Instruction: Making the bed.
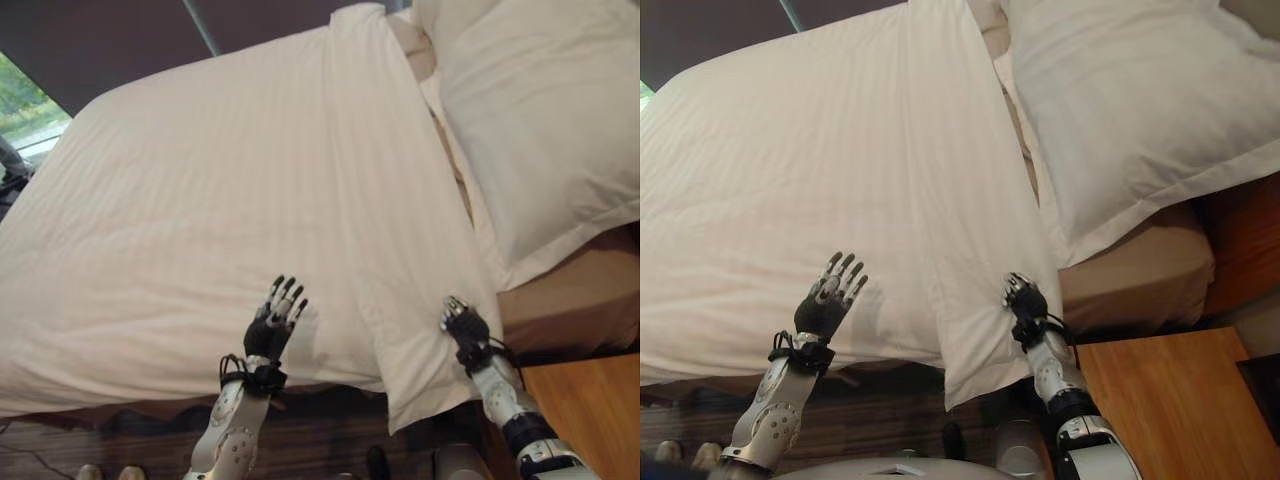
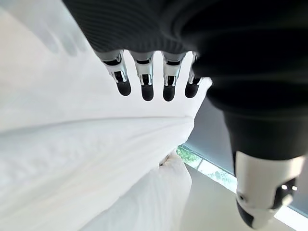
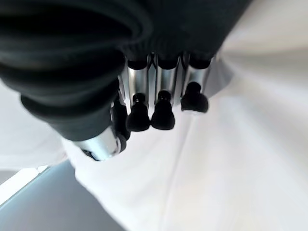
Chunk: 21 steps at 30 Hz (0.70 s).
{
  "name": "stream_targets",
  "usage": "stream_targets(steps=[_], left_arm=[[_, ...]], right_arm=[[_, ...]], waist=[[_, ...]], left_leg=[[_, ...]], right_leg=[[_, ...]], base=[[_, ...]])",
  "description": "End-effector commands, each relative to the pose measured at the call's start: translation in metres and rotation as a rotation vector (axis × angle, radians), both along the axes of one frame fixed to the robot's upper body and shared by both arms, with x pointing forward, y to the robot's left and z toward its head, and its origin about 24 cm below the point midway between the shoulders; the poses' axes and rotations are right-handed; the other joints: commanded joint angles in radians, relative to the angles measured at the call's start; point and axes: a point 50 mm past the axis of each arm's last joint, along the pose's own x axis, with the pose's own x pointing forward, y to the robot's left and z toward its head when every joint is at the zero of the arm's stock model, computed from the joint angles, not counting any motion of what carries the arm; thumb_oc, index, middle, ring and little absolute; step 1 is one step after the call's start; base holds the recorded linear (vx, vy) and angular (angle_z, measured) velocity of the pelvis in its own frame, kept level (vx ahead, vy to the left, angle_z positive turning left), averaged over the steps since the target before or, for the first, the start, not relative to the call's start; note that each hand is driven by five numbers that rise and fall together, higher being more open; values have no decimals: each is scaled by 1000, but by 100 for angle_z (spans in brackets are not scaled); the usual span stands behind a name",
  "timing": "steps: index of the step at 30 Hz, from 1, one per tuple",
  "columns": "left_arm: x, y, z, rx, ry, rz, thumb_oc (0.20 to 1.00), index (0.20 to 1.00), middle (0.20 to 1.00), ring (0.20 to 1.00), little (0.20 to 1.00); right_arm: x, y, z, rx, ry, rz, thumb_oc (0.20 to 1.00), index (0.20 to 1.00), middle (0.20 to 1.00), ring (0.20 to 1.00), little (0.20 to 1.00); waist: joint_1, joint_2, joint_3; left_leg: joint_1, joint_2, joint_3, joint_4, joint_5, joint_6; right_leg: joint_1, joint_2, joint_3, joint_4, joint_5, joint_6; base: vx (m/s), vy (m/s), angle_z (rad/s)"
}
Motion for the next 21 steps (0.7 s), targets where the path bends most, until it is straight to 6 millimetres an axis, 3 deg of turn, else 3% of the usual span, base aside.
stream_targets(steps=[1,5,9,13,16,17,18,21], left_arm=[[-3,2,-2,40,-15,-37,1000,1000,1000,1000,1000],[-11,-3,-17,39,53,-79,1000,1000,1000,1000,1000],[-12,-3,-19,56,63,-85,1000,1000,1000,1000,1000],[-11,-4,-22,96,72,-107,1000,1000,1000,1000,1000],[-20,-12,-32,102,122,-199,1000,1000,1000,1000,1000],[-24,-13,-36,119,137,-224,1000,1000,1000,1000,1000],[-30,-14,-41,136,160,-265,1000,1000,1000,1000,1000],[-43,-9,-49,181,209,-283,1000,1000,1000,1000,1000]], right_arm=[[-183,-100,-59,-180,715,-421,200,200,200,200,200],[-196,-93,-64,-171,750,-403,200,200,200,200,200],[-184,-81,-67,-176,718,-325,200,200,200,200,200],[-155,-79,-59,-189,601,-306,200,200,200,200,200],[-113,-84,-36,-216,377,-321,225,225,225,225,225],[-99,-83,-24,-226,288,-315,1000,1000,1000,1000,1000],[-82,-80,-7,-234,160,-302,1000,1000,1000,1000,1000],[-58,-63,14,-275,18,-195,1000,1000,1000,1000,1000]], waist=[[-51,7,36],[-65,-17,21],[-66,-36,6],[-65,-51,-10],[-72,-57,-26],[-75,-58,-28],[-81,-58,-32],[-74,-63,-30]], left_leg=[[-79,-2,-16,10,92,-43],[-56,4,-12,10,81,-40],[-45,8,-14,10,76,-39],[-35,12,-16,10,73,-39],[-28,14,-11,10,72,-37],[-26,15,-9,10,71,-36],[-24,16,-6,10,70,-35],[-20,22,16,10,67,-33]], right_leg=[[130,28,2,15,-149,-1],[151,35,6,15,-153,-2],[161,39,7,15,-155,-4],[174,41,5,15,-156,-4],[178,45,6,15,-153,-4],[179,45,8,15,-152,-4],[180,45,10,15,-151,-4],[174,48,4,15,-141,4]], base=[[45,-6,11],[16,1,-13],[-9,-4,-12],[-4,0,1],[-7,10,5],[0,0,0],[-33,24,-4],[-34,7,-10]])
